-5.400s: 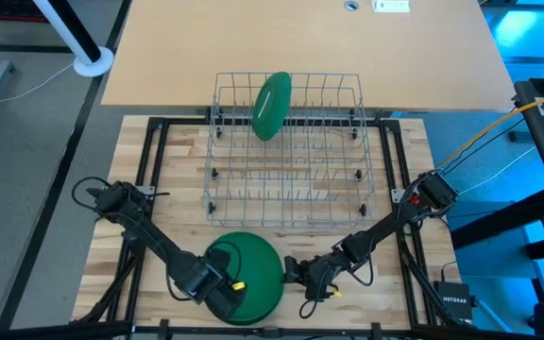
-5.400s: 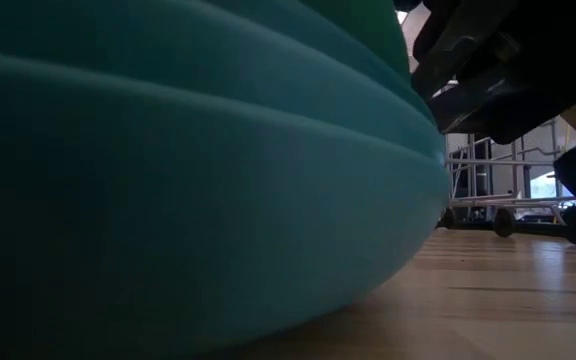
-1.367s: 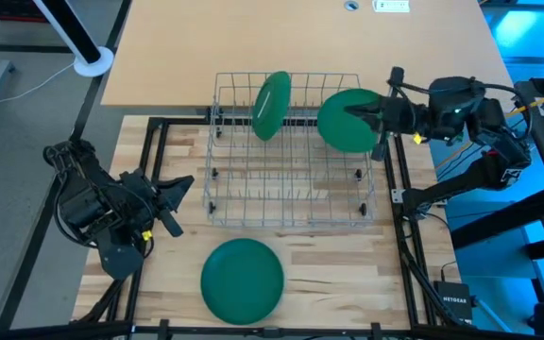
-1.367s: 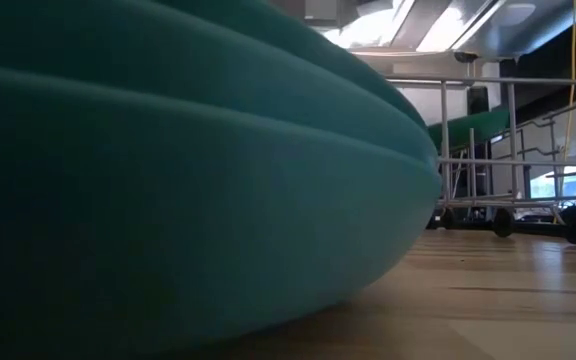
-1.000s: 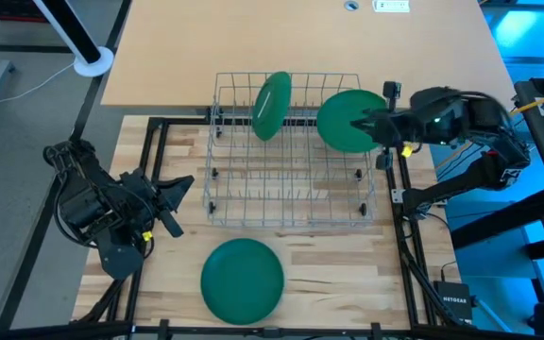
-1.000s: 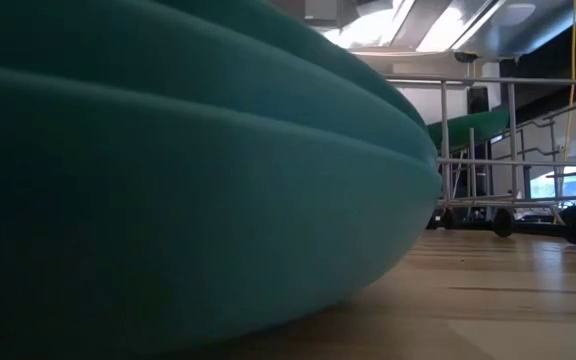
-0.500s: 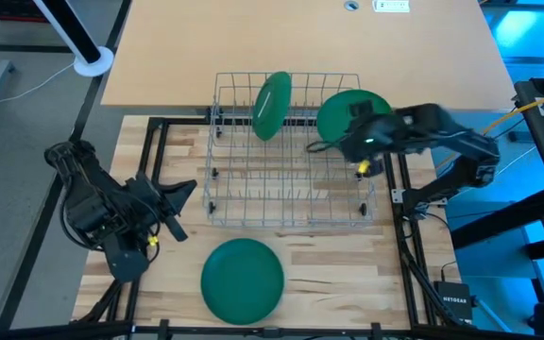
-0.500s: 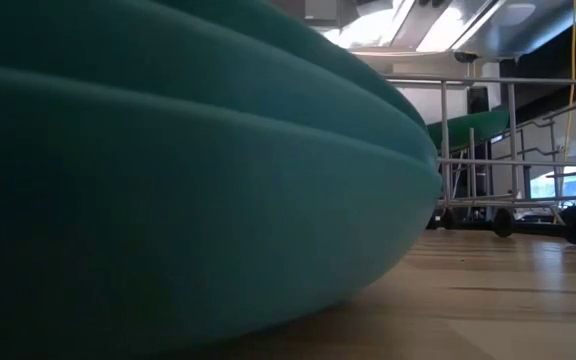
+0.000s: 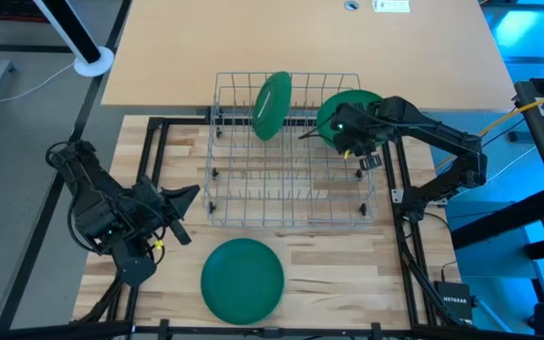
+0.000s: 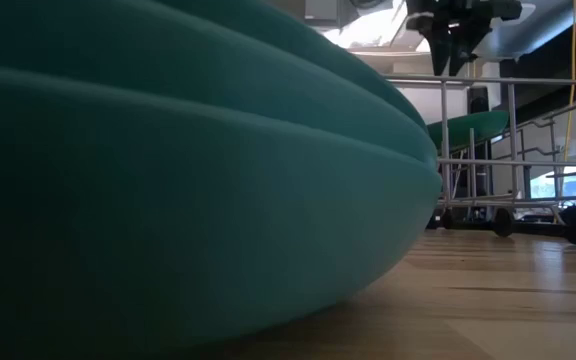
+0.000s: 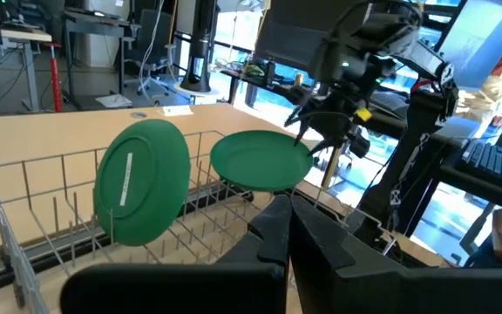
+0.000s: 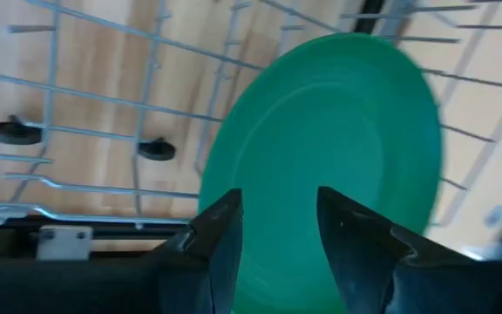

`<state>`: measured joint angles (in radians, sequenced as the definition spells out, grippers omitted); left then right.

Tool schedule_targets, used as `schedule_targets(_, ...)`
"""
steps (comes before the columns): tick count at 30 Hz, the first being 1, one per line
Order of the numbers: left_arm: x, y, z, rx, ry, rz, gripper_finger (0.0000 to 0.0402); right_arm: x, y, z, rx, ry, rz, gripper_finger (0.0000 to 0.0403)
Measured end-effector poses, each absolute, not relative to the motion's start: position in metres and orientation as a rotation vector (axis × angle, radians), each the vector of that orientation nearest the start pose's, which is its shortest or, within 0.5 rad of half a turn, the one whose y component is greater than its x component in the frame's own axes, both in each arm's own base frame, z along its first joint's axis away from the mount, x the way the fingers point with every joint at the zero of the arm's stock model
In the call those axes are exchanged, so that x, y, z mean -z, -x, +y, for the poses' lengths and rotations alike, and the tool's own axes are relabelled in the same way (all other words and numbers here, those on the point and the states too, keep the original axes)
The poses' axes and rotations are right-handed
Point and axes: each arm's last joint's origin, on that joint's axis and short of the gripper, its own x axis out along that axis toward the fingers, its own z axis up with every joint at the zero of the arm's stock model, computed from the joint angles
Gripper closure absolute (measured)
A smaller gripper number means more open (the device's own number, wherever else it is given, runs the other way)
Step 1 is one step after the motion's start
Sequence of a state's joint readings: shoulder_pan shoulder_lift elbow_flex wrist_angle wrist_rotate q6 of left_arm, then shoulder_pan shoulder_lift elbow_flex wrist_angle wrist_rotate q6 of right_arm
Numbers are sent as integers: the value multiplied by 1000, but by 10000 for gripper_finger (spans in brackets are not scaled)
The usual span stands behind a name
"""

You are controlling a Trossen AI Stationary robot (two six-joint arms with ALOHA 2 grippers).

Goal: Sort dishes
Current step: Put the top green plate into the dish rack

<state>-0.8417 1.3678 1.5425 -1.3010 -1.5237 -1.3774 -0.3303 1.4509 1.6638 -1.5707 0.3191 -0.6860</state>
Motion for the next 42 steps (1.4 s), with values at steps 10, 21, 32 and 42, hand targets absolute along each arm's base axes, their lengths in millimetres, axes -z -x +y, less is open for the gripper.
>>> schedule_targets(10, -401, -173, -150, -710, 227, -37, 401, -357, -214, -99, -104, 375, 1528, 251)
schedule_targets(21, -401, -173, -150, -709, 210, -26, 401, -320, -218, -102, -99, 398, 1613, 251)
schedule_targets(32, -401, -173, -150, -708, 210, -25, 401, -302, -220, -110, -32, 438, 1633, 251)
schedule_targets(42, -401, -173, -150, -708, 210, -25, 401, -283, -212, -121, -14, 377, 1669, 291)
